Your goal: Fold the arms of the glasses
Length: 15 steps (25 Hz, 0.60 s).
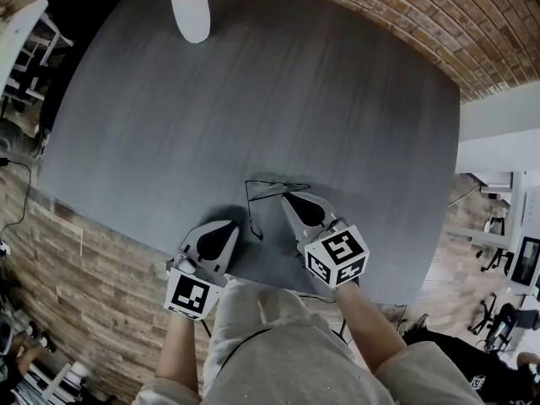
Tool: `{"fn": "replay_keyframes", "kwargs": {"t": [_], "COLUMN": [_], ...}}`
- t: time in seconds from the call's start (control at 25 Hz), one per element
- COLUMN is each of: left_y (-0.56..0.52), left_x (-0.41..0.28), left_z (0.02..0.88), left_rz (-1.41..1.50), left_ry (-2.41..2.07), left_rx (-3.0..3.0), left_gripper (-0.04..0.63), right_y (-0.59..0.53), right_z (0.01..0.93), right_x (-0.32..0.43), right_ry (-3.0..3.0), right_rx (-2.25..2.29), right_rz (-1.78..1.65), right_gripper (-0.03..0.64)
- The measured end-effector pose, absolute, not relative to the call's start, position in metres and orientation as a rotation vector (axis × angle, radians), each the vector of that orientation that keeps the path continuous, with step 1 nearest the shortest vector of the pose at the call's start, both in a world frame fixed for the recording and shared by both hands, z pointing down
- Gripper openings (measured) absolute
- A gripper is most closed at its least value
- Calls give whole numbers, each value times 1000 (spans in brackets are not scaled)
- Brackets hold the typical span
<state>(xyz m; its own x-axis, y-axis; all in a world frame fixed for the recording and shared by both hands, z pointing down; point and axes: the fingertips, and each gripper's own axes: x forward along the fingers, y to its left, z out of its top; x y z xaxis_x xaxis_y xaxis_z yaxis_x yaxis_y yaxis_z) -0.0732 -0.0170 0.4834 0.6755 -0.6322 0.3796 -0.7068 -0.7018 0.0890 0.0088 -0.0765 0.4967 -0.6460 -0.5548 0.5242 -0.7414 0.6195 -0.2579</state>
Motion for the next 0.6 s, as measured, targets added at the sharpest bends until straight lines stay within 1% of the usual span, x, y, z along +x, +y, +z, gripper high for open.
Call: {"fn": "replay_keyframes", "kwargs": {"t": [0.2,0.48,0.6], "left_y": [-17,-13,-13], "left_x": [-74,-67,-65], "left_z": [483,488,490], "left_rz": [470,504,501], "left_ry": [-1081,-1040,-1025], "left_rx": [2662,2680,2689], "left_gripper": [-2,-2,-2], "right_y": [-77,-68,-68], "right_z": [497,495,487], "right_x": [7,12,21], "right_ry": [-2452,-2459,-2459], "right_rx": [1039,938,893], "right_rz": [665,625,541], "right_gripper": [8,15,45]}}
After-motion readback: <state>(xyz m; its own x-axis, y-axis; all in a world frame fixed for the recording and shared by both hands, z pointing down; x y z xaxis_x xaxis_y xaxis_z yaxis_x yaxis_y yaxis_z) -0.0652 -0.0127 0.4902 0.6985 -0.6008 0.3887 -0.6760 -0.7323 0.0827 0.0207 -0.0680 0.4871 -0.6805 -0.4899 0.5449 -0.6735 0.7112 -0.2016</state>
